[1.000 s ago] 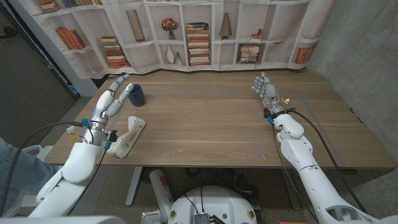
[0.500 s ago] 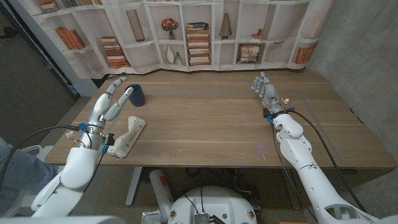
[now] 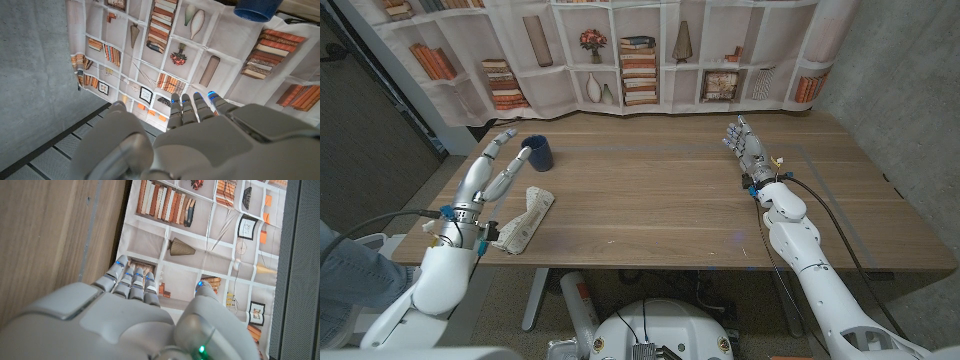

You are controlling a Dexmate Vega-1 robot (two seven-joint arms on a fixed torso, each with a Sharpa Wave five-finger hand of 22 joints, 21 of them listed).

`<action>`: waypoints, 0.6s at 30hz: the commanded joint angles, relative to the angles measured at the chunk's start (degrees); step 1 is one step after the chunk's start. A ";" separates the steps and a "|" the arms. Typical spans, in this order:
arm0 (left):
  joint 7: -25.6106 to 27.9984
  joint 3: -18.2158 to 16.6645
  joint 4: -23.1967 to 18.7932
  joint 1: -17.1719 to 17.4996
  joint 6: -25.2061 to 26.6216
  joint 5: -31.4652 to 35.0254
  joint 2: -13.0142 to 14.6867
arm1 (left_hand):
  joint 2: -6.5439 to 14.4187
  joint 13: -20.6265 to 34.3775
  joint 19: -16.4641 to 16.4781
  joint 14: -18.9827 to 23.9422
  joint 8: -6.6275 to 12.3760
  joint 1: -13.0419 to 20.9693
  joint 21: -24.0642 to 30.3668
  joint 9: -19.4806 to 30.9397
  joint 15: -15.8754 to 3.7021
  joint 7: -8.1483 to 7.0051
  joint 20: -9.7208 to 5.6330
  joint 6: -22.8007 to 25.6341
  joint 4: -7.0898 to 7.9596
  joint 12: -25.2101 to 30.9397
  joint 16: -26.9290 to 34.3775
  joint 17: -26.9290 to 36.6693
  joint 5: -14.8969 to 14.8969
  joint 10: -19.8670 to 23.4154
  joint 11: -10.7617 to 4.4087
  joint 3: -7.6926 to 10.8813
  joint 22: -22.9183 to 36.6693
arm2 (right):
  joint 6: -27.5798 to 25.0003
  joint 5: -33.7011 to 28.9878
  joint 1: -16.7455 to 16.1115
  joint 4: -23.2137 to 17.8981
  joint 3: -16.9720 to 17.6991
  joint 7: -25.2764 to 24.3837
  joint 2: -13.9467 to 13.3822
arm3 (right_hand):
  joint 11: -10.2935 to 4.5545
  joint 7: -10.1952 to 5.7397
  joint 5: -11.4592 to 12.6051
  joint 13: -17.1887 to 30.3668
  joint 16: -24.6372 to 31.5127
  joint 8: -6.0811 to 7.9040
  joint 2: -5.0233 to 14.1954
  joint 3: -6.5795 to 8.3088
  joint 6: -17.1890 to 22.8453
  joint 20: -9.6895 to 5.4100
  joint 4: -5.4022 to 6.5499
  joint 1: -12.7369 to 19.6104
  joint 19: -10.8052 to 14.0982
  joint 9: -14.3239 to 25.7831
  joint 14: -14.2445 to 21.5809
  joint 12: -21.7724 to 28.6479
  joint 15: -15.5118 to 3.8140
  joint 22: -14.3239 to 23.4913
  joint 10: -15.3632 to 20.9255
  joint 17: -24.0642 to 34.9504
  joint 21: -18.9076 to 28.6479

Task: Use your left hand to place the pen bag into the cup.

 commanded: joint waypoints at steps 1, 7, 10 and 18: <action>1.68 -1.10 -1.94 1.82 2.99 4.96 -0.87 | 0.10 0.17 0.36 0.66 0.28 0.79 0.19 0.12 0.15 -0.12 0.09 0.57 -0.40 0.32 0.43 0.22 0.30 0.46 -0.16 0.29 0.10 | -0.24 -0.15 -0.23 0.08 -0.09 -0.40 0.22 | 0.27 0.21 0.00 0.21 -0.18 0.13 0.69 -0.07 0.37 -1.10 -0.36 0.19 0.64 0.21 0.06 -0.29 0.15 0.33 0.02 0.10 -0.14; 3.02 -1.13 -2.93 2.68 4.63 7.46 -0.99 | 0.13 0.18 0.54 0.88 0.26 1.04 0.17 0.12 0.07 -0.24 0.28 0.84 -0.52 0.36 0.41 0.22 0.44 0.82 -0.44 0.28 0.10 | -0.08 -0.11 -0.20 0.35 -0.09 -0.24 0.25 | 0.35 0.18 0.01 0.21 -0.15 0.11 0.72 -0.09 0.38 -1.06 -0.40 0.19 0.73 0.21 0.16 -0.28 0.17 0.33 0.08 0.10 -0.29; 3.54 -1.25 -3.54 3.28 5.56 8.33 -1.08 | 0.13 0.18 0.58 1.00 0.24 1.19 0.14 0.12 0.02 -0.26 0.33 0.96 -0.60 0.33 0.39 0.22 0.51 0.88 -0.52 0.28 0.09 | -0.20 -0.02 -0.14 0.43 -0.05 -0.29 0.35 | 0.36 0.17 0.01 0.22 -0.14 0.11 0.72 -0.11 0.39 -1.01 -0.41 0.18 0.76 0.21 0.22 -0.29 0.22 0.34 0.10 0.10 -0.36; 5.00 -1.74 -4.98 4.99 7.88 10.13 -1.65 | 0.12 0.19 0.74 1.22 0.19 1.63 0.10 0.13 -0.11 -0.38 0.52 1.18 -0.84 0.30 0.34 0.22 0.67 1.14 -0.47 0.31 0.09 | 0.36 -0.10 0.43 1.85 -0.20 0.41 0.42 | 0.56 0.16 0.01 0.22 -0.16 0.10 0.75 -0.14 0.42 -0.94 -0.43 0.15 0.82 0.21 0.21 -0.28 0.22 0.34 0.18 0.11 -0.53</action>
